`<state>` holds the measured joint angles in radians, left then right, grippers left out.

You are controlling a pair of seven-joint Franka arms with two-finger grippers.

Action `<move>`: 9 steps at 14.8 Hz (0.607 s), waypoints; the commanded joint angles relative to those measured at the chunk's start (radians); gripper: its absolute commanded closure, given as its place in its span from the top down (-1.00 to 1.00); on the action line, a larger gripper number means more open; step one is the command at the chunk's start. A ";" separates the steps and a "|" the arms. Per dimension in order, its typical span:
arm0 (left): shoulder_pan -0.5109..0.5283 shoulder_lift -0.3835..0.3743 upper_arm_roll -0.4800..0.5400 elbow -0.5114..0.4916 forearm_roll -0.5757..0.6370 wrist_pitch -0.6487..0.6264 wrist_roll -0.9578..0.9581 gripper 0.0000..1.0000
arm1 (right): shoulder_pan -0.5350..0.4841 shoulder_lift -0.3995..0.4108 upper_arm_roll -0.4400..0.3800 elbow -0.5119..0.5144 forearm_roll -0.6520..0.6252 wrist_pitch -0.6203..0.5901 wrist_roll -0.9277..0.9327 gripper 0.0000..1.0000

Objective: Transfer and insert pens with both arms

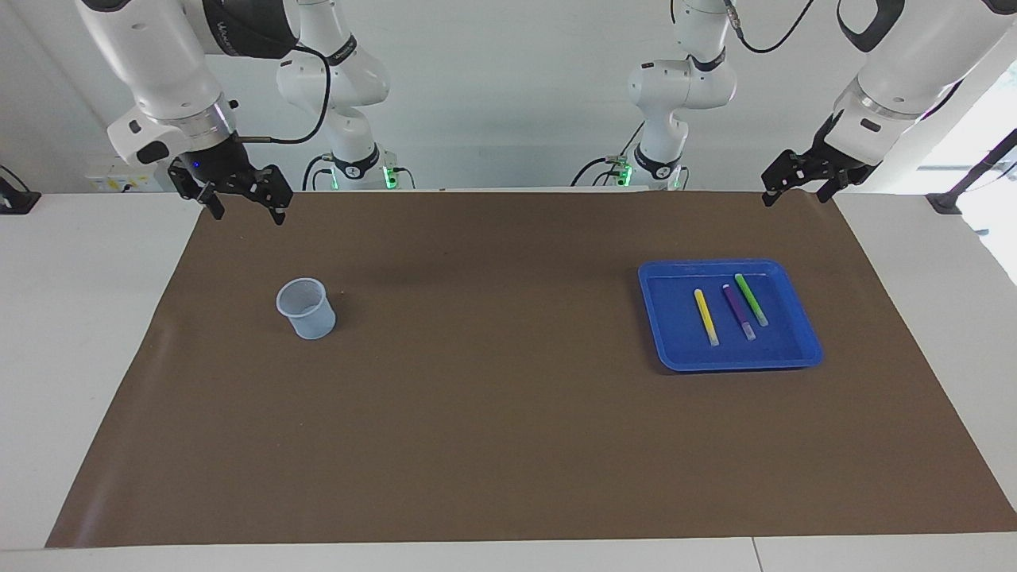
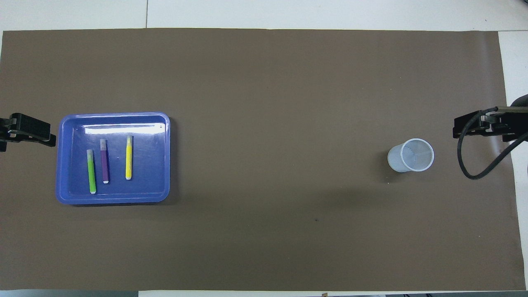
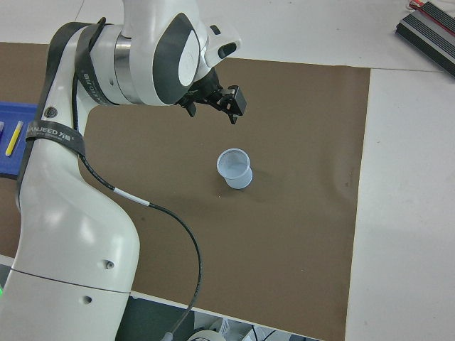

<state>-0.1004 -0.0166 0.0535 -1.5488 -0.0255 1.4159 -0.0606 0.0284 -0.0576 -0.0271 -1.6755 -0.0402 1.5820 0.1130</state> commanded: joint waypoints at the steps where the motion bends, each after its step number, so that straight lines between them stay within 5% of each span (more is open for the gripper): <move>1: -0.009 -0.009 0.008 0.003 0.004 -0.005 -0.008 1.00 | -0.016 -0.004 0.010 -0.001 0.013 -0.013 -0.006 1.00; 5: -0.002 -0.016 0.008 -0.014 0.001 0.021 -0.002 1.00 | -0.016 -0.004 0.010 -0.003 0.013 -0.013 -0.006 1.00; 9: 0.002 -0.069 0.014 -0.132 0.002 0.122 -0.005 1.00 | -0.016 -0.004 0.010 -0.001 0.013 -0.013 -0.006 1.00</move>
<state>-0.0988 -0.0241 0.0581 -1.5753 -0.0255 1.4616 -0.0606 0.0284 -0.0576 -0.0270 -1.6756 -0.0402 1.5820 0.1130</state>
